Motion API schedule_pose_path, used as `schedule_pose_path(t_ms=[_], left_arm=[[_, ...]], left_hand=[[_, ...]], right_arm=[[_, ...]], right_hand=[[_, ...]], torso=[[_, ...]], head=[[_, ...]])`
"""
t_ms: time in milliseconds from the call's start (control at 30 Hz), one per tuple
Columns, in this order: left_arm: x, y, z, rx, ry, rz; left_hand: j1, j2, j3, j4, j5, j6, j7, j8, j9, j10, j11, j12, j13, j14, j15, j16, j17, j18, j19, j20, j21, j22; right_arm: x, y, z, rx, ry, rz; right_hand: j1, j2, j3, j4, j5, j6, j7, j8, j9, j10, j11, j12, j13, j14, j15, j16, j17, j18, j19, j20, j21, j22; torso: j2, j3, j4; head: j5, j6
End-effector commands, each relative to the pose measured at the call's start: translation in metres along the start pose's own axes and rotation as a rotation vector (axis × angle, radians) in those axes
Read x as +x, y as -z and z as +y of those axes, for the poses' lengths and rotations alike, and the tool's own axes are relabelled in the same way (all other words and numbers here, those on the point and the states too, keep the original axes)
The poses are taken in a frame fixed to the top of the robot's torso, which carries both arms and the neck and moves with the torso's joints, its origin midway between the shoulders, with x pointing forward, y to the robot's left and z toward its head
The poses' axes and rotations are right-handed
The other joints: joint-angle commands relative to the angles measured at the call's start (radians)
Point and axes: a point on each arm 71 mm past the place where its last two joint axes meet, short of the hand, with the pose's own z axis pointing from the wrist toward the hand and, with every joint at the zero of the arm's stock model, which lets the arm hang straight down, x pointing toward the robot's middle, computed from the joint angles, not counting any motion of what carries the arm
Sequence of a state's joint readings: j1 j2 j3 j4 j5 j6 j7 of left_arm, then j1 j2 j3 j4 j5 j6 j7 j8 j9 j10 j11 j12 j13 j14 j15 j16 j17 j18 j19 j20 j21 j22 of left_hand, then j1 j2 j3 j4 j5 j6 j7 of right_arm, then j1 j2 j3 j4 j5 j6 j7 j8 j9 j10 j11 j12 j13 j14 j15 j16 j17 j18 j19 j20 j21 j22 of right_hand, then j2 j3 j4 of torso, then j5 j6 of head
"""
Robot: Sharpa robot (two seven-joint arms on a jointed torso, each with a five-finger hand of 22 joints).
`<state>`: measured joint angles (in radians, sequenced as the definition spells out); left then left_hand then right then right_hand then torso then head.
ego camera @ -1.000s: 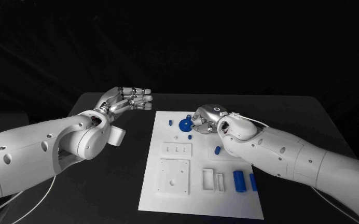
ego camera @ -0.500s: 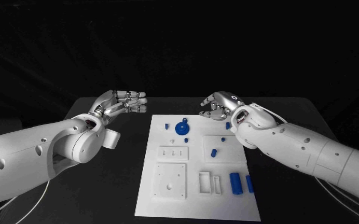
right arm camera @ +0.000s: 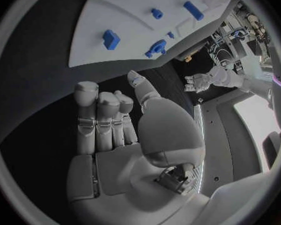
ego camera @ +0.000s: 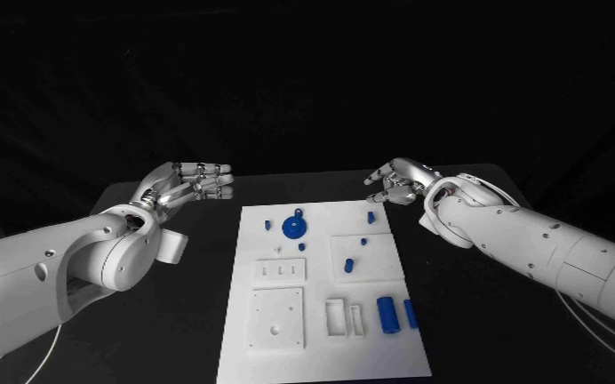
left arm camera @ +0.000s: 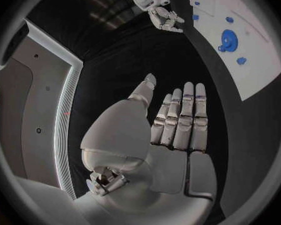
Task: Assemble the parts on the task board
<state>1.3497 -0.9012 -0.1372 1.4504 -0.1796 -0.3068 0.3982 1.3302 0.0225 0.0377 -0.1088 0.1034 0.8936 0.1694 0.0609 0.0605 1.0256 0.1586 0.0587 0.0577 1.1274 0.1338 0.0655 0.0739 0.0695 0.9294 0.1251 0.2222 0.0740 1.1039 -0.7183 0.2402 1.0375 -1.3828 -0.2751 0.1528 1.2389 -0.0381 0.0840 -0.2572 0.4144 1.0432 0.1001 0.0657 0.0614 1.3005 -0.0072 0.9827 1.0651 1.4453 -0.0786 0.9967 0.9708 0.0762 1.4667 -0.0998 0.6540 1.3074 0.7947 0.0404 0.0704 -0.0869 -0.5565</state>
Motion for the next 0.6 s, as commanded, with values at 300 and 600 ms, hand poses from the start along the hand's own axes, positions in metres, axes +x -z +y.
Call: schedule_pose_path(t_ms=[300,600], left_arm=[[-0.002,0.000,-0.001,0.015,0.012,0.014],[-0.005,-0.001,0.000,0.015,0.009,0.008]], left_hand=[[-0.001,0.011,-0.003,0.002,0.005,0.001,0.001,0.000,0.000,0.001,0.001,0.001,0.001,0.007,0.000,-0.004,0.000,-0.009,0.006,-0.003,-0.006,0.000],[-0.001,0.011,-0.003,0.002,0.004,-0.001,0.001,0.000,0.000,0.001,0.001,0.001,0.001,0.007,0.000,-0.004,0.000,-0.008,0.006,-0.003,-0.006,0.000]], right_arm=[[0.019,0.011,-0.019,-0.006,-0.031,0.086],[0.035,0.017,-0.028,0.019,-0.030,0.125]], right_hand=[[0.015,0.003,-0.021,-0.016,0.014,-0.027,0.007,-0.003,0.001,-0.013,0.001,-0.011,-0.007,-0.005,0.001,-0.014,-0.003,-0.003,0.032,0.001,-0.019,0.074],[0.015,-0.002,-0.019,-0.019,0.019,-0.054,0.009,-0.005,0.000,-0.016,0.001,-0.013,-0.008,-0.005,0.001,-0.016,-0.003,-0.002,0.032,0.001,-0.023,0.074]], torso=[[0.002,-0.0014,0.0008],[0.003,-0.0004,0.0042]], head=[[-0.012,0.000],[-0.014,-0.011]])
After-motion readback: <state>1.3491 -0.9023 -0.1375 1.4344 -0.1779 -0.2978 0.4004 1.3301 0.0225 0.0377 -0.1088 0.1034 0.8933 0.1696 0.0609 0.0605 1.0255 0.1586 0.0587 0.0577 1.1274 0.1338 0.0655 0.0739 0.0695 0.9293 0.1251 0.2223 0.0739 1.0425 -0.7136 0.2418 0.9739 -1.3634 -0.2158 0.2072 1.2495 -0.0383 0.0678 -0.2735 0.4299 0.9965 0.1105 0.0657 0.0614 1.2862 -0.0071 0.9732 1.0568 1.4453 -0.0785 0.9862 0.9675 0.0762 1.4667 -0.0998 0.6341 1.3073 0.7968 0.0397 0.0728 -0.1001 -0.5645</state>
